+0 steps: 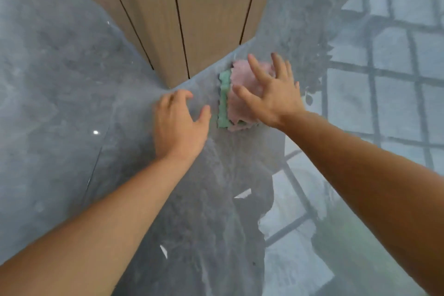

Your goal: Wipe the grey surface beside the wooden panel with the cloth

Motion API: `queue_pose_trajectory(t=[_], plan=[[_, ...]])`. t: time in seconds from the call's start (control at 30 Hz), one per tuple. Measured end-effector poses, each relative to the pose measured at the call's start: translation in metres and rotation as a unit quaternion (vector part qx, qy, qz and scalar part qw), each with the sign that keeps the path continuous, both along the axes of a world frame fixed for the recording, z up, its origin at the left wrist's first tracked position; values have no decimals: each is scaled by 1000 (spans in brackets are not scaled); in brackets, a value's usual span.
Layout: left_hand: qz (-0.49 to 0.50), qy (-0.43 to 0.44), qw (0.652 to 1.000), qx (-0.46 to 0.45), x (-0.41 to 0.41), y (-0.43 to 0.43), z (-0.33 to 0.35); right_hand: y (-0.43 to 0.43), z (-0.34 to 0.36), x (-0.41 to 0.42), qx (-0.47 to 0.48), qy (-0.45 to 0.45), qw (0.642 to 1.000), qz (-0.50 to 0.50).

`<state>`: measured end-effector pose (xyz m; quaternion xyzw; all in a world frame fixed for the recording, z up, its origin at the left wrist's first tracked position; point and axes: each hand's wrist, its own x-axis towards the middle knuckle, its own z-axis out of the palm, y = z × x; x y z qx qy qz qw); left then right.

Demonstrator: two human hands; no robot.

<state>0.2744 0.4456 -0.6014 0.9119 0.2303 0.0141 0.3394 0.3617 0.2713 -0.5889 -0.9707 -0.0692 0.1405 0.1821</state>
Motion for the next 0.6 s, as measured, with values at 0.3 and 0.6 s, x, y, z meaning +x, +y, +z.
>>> queue_pose_trajectory(t=[0.3, 0.6], plan=[[-50, 81, 960, 264, -42, 58, -66, 11, -64, 50, -137, -138, 969, 151], [-75, 103, 958, 257, -41, 62, -57, 73, -57, -10, -136, -103, 985, -33]])
